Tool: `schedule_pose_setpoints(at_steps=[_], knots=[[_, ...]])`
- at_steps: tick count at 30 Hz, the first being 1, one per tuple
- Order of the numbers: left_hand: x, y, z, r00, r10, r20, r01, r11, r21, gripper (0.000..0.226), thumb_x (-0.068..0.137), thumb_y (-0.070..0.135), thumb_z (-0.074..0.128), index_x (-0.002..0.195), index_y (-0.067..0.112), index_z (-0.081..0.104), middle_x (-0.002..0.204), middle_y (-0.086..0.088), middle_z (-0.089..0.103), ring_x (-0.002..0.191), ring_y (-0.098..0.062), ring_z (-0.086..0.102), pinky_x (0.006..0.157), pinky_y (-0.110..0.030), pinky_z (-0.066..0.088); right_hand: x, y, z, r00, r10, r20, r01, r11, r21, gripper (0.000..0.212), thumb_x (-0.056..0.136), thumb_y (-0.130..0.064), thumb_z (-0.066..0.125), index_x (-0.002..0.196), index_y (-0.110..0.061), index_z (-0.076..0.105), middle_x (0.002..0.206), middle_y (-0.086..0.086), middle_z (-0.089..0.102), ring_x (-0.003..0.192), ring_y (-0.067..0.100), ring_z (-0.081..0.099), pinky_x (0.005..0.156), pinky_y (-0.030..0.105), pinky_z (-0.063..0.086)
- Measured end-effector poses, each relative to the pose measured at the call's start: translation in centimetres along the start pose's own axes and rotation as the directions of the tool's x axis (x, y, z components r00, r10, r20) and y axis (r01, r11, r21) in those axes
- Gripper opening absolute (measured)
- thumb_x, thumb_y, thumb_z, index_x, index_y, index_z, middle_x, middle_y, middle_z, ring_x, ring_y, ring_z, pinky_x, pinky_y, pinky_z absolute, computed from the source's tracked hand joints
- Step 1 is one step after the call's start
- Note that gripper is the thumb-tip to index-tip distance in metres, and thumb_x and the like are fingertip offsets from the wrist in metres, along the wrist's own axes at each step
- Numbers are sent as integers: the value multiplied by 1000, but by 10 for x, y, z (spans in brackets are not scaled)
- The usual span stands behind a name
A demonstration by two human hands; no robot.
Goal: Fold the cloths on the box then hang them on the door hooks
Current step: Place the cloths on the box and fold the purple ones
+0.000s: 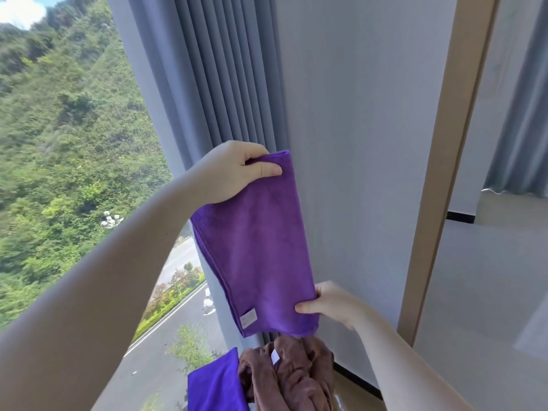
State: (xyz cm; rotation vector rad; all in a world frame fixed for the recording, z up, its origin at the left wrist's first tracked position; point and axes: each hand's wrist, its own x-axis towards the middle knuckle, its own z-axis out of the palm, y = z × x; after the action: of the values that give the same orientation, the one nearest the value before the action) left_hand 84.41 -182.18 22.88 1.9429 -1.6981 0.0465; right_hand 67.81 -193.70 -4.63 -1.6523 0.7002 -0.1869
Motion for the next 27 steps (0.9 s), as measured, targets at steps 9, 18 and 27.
schedule_pose_setpoints(at_steps=[9,18,27], knots=[[3,-11,-9,999,-30,-25,30,999,10,31,94,46,67,75,22,65,67,7,62,52,0,53,52,-16,42,15,8,-4,997,73,-7,-73,984,-160,17,88,-27,79,104,-22,75,90,-10,79,87,10,75,74,22,56],[2,-12,-23,994,-8,-112,11,1000,25,28,97,41,65,75,23,62,72,9,61,53,6,53,49,-8,38,20,-16,-14,974,198,111,-150,929,-339,46,85,-25,81,127,-26,63,130,-5,69,119,16,63,109,43,47],[-8,-26,-13,996,-78,49,74,994,86,34,102,44,55,92,13,64,87,-1,67,72,-10,60,61,-24,44,-17,-170,-3,916,-400,31,393,911,127,36,91,-28,77,126,-22,69,118,-5,76,109,15,73,92,33,57]])
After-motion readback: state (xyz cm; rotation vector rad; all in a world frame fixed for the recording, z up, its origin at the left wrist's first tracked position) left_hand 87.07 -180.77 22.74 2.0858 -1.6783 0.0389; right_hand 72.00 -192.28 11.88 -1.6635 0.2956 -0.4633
